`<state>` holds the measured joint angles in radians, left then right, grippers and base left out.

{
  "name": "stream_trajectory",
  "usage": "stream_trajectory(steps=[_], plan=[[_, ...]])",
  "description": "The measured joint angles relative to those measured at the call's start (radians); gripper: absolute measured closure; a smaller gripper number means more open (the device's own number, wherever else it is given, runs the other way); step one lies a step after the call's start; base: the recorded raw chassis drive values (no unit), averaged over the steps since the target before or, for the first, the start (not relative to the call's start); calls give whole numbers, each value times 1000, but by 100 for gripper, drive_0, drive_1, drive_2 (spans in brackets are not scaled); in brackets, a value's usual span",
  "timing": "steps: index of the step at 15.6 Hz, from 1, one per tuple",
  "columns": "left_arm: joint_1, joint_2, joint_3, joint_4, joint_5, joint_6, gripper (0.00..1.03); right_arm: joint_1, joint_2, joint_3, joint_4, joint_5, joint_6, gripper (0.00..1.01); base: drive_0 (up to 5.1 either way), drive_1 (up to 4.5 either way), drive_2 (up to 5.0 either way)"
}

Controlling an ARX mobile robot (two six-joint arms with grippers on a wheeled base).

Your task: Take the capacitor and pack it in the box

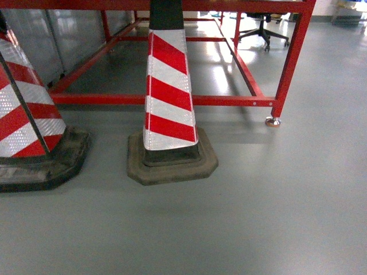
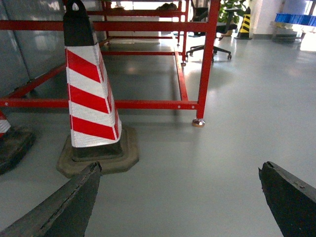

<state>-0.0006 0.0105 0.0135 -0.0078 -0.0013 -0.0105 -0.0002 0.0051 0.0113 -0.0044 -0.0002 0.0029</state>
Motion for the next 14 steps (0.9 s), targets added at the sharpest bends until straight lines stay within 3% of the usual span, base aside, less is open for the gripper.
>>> stream_trajectory(steps=[14], plan=[[0, 0, 0, 1, 1, 0, 60, 0, 0, 0, 1, 0, 0, 3, 8, 423, -408]])
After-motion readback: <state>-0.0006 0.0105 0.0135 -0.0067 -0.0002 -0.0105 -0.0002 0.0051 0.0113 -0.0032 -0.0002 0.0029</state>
